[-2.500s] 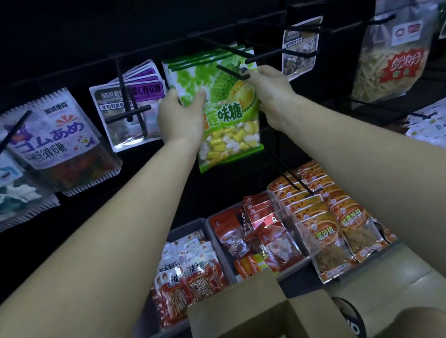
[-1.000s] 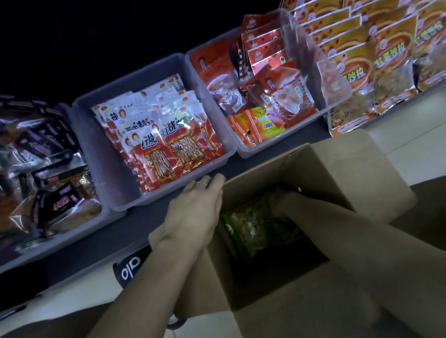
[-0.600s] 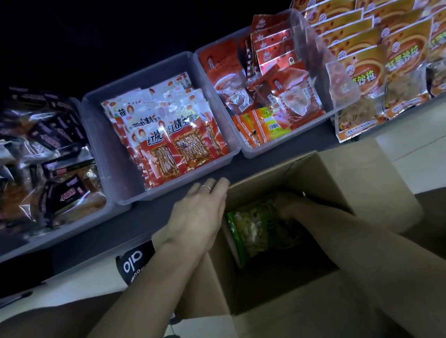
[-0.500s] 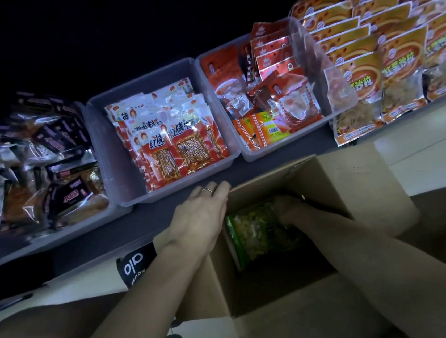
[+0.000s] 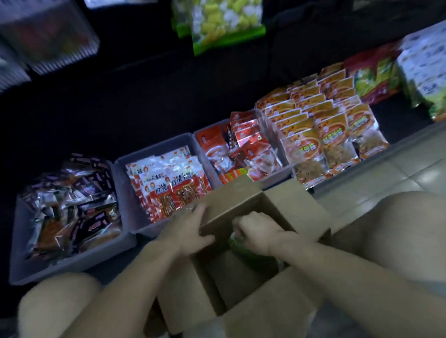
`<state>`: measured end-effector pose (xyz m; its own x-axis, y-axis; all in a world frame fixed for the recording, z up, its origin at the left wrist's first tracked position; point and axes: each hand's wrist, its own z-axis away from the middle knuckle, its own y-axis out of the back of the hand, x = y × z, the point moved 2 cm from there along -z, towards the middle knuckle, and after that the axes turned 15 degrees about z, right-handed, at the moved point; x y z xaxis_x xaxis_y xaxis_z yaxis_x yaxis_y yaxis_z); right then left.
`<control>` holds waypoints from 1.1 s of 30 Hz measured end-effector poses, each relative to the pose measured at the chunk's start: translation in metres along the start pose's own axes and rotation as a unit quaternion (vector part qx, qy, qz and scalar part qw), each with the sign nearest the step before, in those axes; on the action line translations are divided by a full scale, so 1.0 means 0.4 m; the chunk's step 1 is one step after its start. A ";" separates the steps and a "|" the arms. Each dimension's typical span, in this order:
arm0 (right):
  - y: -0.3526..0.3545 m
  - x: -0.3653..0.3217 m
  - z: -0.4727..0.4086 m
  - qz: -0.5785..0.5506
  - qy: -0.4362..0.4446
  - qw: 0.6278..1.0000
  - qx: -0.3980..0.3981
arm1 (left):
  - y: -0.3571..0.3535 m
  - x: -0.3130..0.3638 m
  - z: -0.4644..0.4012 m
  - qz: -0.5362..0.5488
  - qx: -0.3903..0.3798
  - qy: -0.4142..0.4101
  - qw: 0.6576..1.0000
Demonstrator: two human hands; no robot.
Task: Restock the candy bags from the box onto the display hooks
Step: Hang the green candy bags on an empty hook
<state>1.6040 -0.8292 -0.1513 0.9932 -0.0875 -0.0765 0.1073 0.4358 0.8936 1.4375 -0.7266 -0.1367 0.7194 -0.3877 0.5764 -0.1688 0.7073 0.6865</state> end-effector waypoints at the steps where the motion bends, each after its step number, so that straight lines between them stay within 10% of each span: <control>1: 0.039 0.009 0.028 -0.002 0.016 1.000 0.024 | 0.014 0.024 0.008 0.047 -0.001 -0.014 0.999; 13: 0.516 0.084 0.264 -0.210 0.067 0.920 0.324 | 0.150 0.305 0.103 0.381 0.088 -0.134 0.911; 20: 0.644 0.237 0.298 -0.376 -0.056 0.865 0.328 | 0.310 0.451 0.131 0.416 0.217 -0.194 0.861; 24: 0.677 0.242 0.302 -0.586 -0.008 0.764 0.269 | 0.389 0.517 0.122 0.448 0.257 -0.215 0.829; 33: 0.839 0.255 0.231 -0.602 -0.031 0.722 0.339 | 0.520 0.625 0.064 0.462 0.316 -0.196 0.805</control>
<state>1.7370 -0.7747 0.1816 0.1919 -0.0860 -0.9776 0.8237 -0.5275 0.2081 1.5648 -0.6914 0.1616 -0.1577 -0.1134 0.9809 -0.9080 0.4071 -0.0989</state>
